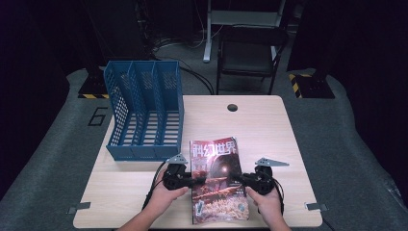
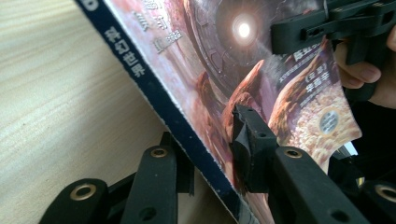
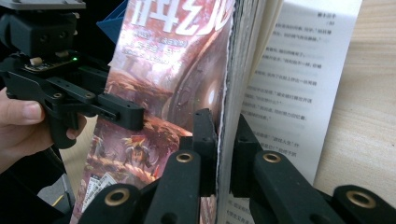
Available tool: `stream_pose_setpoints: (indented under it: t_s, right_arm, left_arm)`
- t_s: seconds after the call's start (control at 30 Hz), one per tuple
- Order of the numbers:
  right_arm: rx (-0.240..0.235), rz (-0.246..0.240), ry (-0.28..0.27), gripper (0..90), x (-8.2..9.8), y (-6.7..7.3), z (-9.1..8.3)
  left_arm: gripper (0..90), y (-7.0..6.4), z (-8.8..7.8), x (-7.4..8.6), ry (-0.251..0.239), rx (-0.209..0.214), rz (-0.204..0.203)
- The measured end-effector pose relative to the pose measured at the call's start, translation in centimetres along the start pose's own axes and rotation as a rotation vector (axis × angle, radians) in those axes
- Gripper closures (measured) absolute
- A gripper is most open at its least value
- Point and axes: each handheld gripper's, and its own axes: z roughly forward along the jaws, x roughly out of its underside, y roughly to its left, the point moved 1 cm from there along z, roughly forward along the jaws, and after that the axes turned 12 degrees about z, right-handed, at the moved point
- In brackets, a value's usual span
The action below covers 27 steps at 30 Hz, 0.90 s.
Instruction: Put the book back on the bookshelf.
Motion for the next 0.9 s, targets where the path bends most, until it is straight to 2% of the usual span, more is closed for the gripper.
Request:
stream_pose_setpoints:
  t_s: [0.2, 0.47, 0.57, 0.67, 0.7, 0.9]
  right_arm:
    - [-0.004, 0.001, 0.021, 82.8, -0.2, 0.1, -0.2]
    - [-0.013, 0.002, 0.03, 82.2, -0.4, 0.1, -0.3]
    - [-0.024, 0.0, 0.038, 83.3, -0.6, 0.4, -0.5]
    - [-0.017, -0.039, 0.016, 85.3, -0.7, 1.1, -0.6]
    - [-0.017, -0.052, -0.002, 85.6, -0.7, 1.4, -0.7]
    - [0.004, -0.126, -0.056, 86.1, -0.8, 2.8, -1.1]
  left_arm:
    - [74.2, -0.2, -0.6, -0.5, -0.005, -0.01, 0.024]
    - [77.5, -0.4, -1.2, -0.9, -0.025, -0.016, 0.012]
    - [78.6, -0.4, -1.7, -1.3, -0.028, -0.024, 0.029]
    - [80.0, -0.4, -2.2, -1.7, -0.04, -0.031, 0.03]
    - [80.5, -0.6, -2.4, -1.8, -0.051, -0.032, 0.017]
    - [82.7, -1.1, -3.5, -2.7, -0.07, -0.043, 0.067]
